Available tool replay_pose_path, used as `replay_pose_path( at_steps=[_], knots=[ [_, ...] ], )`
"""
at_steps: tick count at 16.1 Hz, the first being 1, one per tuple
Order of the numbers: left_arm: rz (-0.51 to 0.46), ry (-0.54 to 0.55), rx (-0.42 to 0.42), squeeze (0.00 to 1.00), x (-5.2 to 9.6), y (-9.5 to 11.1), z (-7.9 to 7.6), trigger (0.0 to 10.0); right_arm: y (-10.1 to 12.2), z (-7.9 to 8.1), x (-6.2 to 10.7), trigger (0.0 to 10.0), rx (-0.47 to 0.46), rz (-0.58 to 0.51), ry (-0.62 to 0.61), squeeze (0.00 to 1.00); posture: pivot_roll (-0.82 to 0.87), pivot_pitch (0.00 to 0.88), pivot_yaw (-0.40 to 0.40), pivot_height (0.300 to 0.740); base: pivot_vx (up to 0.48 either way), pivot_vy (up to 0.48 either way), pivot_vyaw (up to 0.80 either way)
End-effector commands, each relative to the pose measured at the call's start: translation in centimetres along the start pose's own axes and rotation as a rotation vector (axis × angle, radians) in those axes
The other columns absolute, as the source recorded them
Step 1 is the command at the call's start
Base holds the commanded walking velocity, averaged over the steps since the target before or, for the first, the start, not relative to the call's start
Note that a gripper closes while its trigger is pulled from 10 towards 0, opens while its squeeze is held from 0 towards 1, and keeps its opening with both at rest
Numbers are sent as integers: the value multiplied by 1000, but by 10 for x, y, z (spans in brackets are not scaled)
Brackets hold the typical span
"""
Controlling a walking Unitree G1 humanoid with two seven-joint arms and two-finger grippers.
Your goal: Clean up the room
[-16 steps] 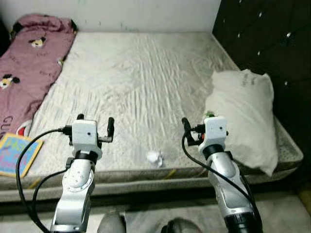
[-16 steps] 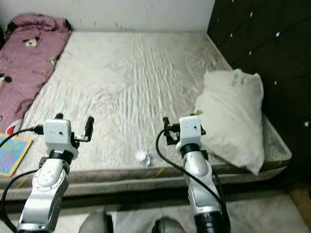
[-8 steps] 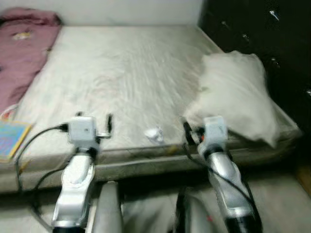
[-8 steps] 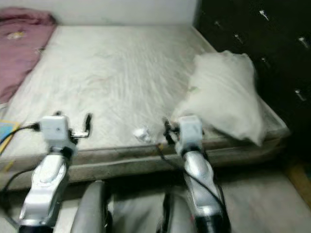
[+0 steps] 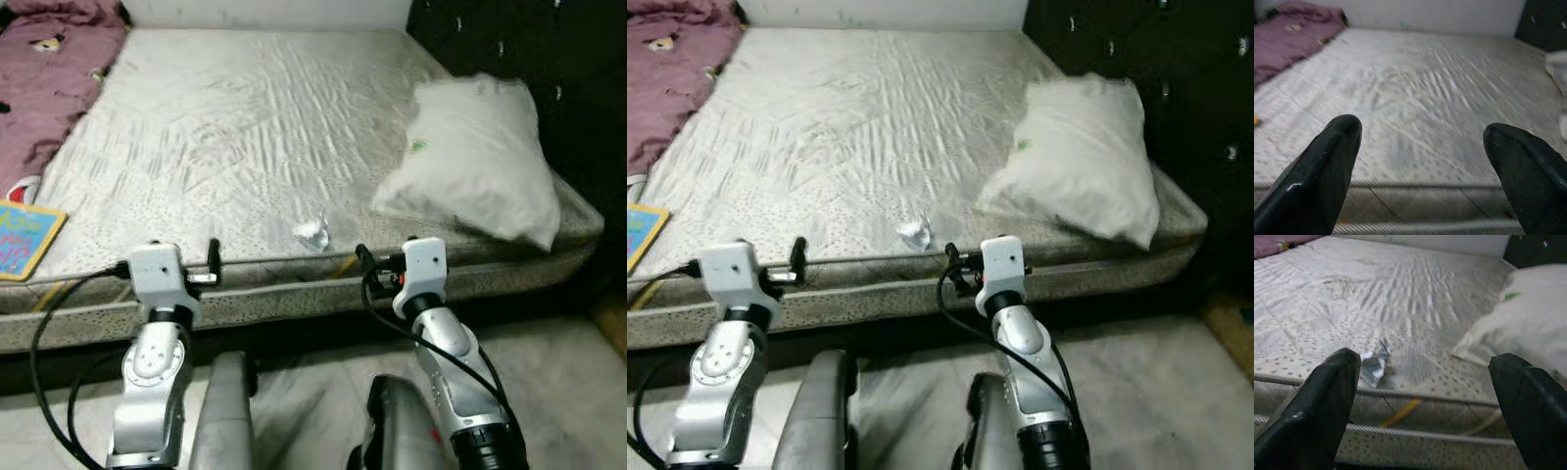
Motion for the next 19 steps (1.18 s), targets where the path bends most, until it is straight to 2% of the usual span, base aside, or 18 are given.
replay_pose_path(
  at_steps=[1, 3, 7, 9, 12, 19],
  knots=[
    [5, -24, 0, 0, -1, 1, -3, 10000, -2, -2, -1, 10000, -4, 15, 5, 0, 115, 83, -48, 576, 0, 0, 0],
    [8, -36, 4, 0, -2, 1, -6, 10000, -2, -2, -1, 10000, -7, 17, 7, 0, 115, 82, -51, 556, 0, 0, 0],
    [-37, -51, 34, 0, -6, 13, -13, 10000, 3, -3, -4, 10000, -24, -4, -5, 0, 102, 81, -65, 556, 0, 0, 0],
    [-25, -50, 50, 0, -4, 12, -13, 10000, 3, 3, -4, 10000, -2, -1, 28, 0, 93, 82, -59, 556, 0, 0, 603],
    [-27, -85, 72, 0, -3, 12, -18, 10000, 3, 3, -4, 10000, -19, -1, 28, 0, 94, 91, -63, 556, 0, 0, 796],
    [-30, -104, 103, 0, -5, 15, -24, 10000, 4, 3, -8, 10000, -22, 5, 33, 0, 83, 108, -66, 556, 34, 0, 0]
  ],
)
Point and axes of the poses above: a point about 5 cm out from each wrist's last joint towards the gripper, its own x axis pointing back from the gripper into the wrist, its own y axis along the axis of the wrist's last joint, z = x × y, the point moved 4 cm from there along -x, pointing out of the wrist towards the gripper, and after that the axes turned 15 degrees about -x, right-handed, at the moved point
